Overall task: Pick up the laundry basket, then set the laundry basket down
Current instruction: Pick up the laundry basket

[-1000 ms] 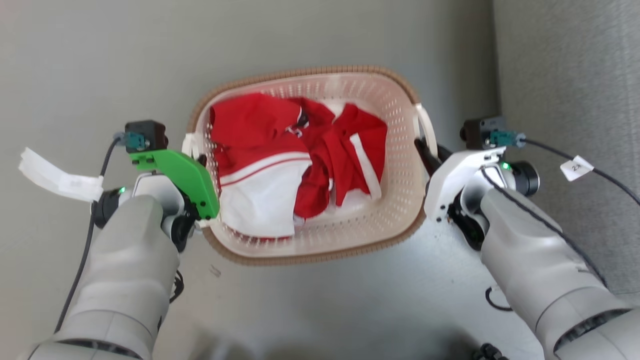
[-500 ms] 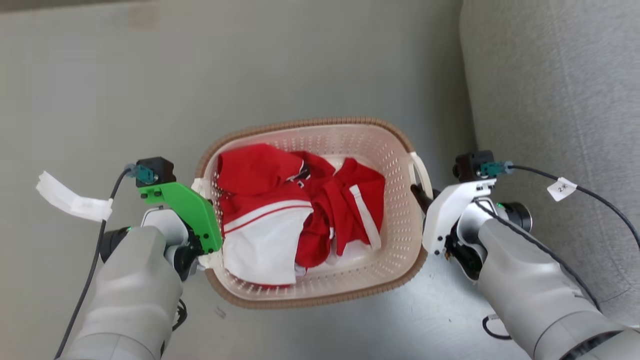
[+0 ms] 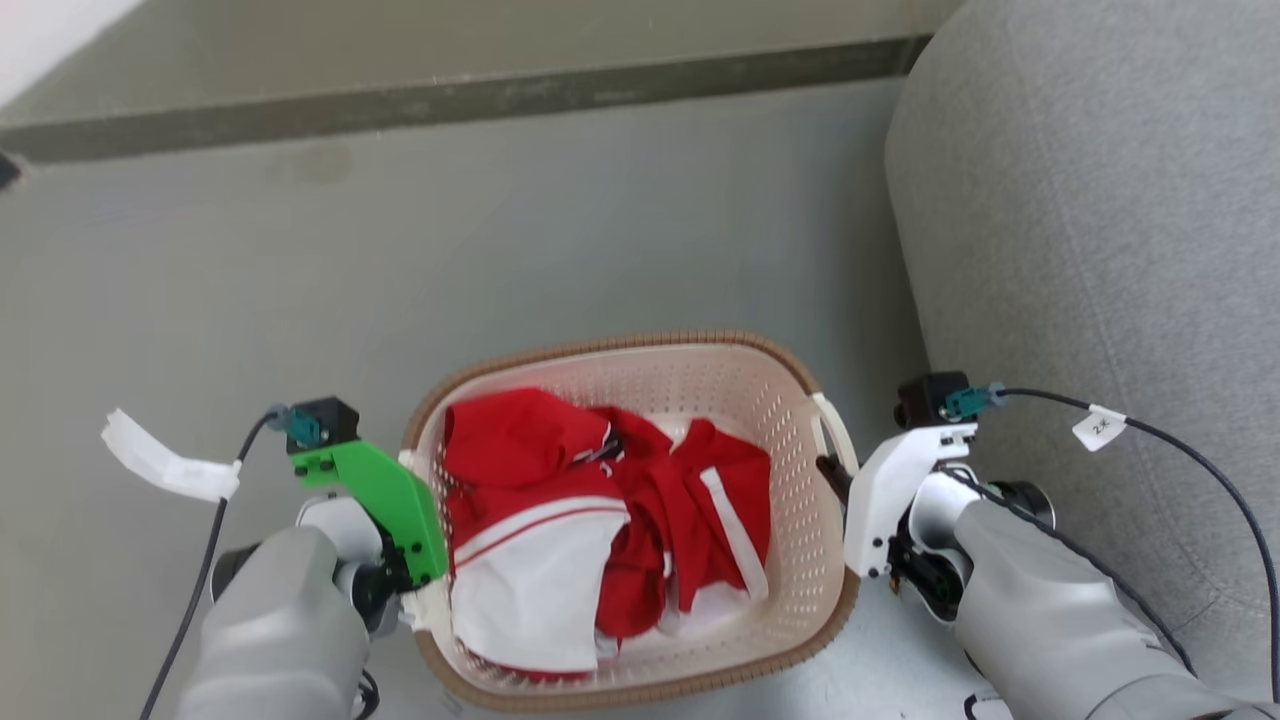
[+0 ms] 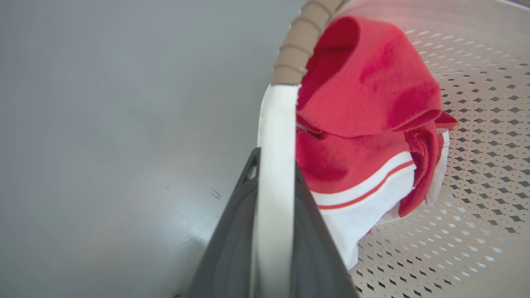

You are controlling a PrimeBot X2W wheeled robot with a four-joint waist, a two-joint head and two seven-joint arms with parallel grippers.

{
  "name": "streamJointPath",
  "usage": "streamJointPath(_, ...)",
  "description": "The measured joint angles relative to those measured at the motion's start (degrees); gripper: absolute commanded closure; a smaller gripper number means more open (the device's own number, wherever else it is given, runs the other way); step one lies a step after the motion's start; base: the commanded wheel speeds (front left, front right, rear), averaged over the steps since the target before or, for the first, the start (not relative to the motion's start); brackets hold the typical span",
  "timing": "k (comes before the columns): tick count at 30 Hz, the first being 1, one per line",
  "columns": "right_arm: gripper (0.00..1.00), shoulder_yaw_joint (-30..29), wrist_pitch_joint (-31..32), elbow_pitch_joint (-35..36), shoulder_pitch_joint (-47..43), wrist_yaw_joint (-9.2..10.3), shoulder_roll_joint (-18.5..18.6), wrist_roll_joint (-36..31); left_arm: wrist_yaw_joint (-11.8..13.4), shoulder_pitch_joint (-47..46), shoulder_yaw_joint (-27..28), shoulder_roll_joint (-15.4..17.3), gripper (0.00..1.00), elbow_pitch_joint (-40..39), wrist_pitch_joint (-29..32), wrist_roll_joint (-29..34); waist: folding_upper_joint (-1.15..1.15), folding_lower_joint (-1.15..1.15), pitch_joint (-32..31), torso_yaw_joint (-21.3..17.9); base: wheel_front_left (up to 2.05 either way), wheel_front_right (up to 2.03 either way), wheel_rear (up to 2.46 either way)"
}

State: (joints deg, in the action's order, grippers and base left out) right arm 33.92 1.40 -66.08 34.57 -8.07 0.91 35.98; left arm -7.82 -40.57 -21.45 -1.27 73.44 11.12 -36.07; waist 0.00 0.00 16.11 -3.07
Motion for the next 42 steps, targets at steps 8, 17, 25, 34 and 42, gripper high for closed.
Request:
streamJointPath(8, 1.0, 1.23, 2.96, 0.24, -2.34, 0.01, 0.0, 2.54, 0.0, 2.74, -0.37, 0.11, 1.0, 0.2, 2.86, -1.38, 0.0, 0.0, -4.81, -0.36, 0.0, 0.0, 0.0)
streamJointPath(17, 1.0, 2.31, 5.93, 0.24, -3.71, 0.01, 0.03, 4.19, 0.0, 4.83, -0.67, 0.21, 1.0, 0.29, 5.99, -2.26, 0.0, 0.0, -9.51, -0.56, 0.0, 0.0, 0.0)
streamJointPath(25, 1.0, 3.33, 7.31, 0.24, -6.04, 0.01, 0.05, 5.95, 0.0, 6.94, -0.66, 0.24, 1.0, 0.47, 7.06, -3.05, 0.0, 0.0, -12.76, -0.65, 0.0, 0.0, 0.0)
streamJointPath(34, 1.0, 3.77, 8.06, 0.18, -7.25, 0.01, 0.03, 6.95, 0.0, 8.66, -0.68, 0.23, 1.0, 0.52, 8.26, -3.52, 0.0, 0.0, -15.64, -1.01, 0.0, 0.0, 0.0)
streamJointPath(42, 1.0, 4.1, 8.31, 0.16, -7.25, 0.01, 0.04, 7.12, 0.0, 8.89, -0.69, 0.24, 1.0, 0.52, 8.57, -3.58, 0.0, 0.0, -15.89, -1.13, 0.0, 0.0, 0.0)
